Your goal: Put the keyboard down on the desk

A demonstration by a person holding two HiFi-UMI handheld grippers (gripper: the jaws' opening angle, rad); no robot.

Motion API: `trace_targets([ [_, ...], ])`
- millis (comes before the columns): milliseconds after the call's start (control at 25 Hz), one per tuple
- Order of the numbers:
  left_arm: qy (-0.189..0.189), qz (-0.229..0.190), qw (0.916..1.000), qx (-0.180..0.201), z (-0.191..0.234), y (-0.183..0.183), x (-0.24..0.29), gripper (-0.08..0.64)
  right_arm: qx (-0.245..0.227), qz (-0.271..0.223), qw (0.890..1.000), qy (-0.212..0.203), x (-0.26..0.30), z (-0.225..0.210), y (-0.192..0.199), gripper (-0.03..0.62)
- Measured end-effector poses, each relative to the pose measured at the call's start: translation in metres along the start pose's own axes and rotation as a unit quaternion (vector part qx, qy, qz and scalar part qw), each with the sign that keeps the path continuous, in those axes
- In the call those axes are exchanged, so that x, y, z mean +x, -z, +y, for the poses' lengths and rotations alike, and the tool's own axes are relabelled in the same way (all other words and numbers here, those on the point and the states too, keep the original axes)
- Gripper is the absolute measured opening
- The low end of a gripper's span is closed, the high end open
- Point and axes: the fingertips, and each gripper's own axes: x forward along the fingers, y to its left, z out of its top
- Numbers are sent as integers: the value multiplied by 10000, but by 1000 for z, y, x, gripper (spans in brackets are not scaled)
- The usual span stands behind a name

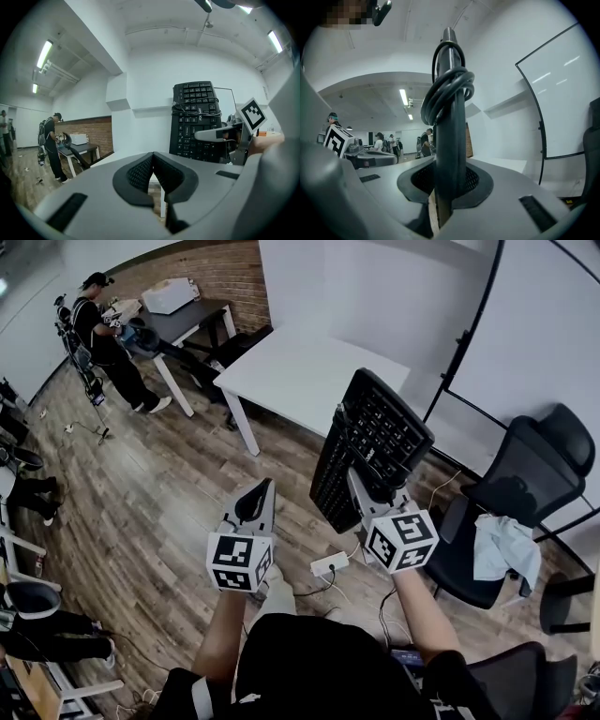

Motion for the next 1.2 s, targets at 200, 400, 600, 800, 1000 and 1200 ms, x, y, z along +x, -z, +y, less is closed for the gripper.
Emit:
trace_targets([
  [200, 7, 91, 9999, -86, 37, 6, 18, 12, 2, 17, 10000, -57, 42, 6, -3, 98],
  [400, -35, 79, 9998, -163, 73, 9, 47, 12, 8, 60, 9999, -104, 89, 5, -1, 98],
  [600, -57, 8, 9996, -269, 117, 3, 70, 12, -17, 151, 9998, -136, 142, 8, -6, 98],
  [800, -127, -70, 9993, -347, 174, -4, 84, 12, -91, 168, 9996, -191, 200, 24, -14, 98],
  [1000, -174, -69, 9992, -343, 234, -9, 91, 12, -50, 208, 9994, -261, 255, 46, -21, 98],
  [1200, -195, -35, 9989, -416, 286, -2, 92, 13, -57, 317, 9989, -331, 304, 72, -17, 98],
])
